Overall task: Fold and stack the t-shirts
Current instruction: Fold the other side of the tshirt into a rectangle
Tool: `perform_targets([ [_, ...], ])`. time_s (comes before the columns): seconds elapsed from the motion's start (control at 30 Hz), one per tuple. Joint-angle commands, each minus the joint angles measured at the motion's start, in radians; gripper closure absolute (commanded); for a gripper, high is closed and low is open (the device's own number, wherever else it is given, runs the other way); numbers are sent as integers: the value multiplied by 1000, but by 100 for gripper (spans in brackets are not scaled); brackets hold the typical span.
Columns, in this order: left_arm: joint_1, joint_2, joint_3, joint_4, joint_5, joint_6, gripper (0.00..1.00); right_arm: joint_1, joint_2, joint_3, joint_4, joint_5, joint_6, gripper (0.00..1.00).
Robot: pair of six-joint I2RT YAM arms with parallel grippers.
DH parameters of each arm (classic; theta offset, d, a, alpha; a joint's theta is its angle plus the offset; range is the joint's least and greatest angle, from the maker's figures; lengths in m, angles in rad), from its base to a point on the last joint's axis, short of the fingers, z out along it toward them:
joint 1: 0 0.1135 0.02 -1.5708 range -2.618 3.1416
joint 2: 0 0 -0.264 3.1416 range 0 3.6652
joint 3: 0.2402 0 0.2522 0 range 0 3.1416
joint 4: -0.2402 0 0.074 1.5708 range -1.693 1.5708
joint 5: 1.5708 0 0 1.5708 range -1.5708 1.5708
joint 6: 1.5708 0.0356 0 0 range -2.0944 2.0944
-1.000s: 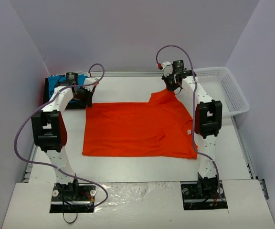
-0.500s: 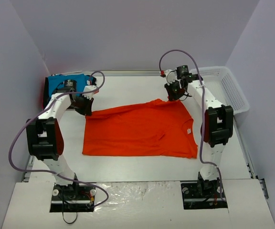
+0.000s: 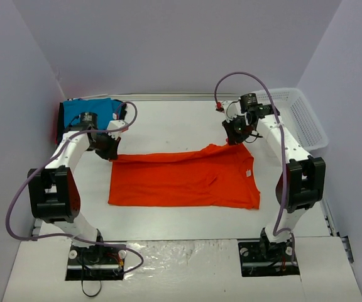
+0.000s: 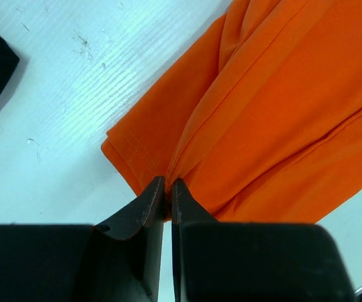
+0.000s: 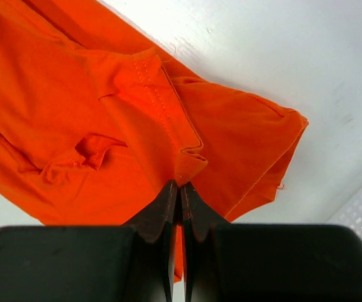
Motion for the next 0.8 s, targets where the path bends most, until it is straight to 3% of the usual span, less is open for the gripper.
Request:
perform_targets([
  [0.0,7,-73,-11,-28,4,47,98,-6,-62,-25,-86,0,-28,100],
  [0.77,7,-288,-233,-103,-16,188,98,-1,-216,-213,-226,3,-80,100],
])
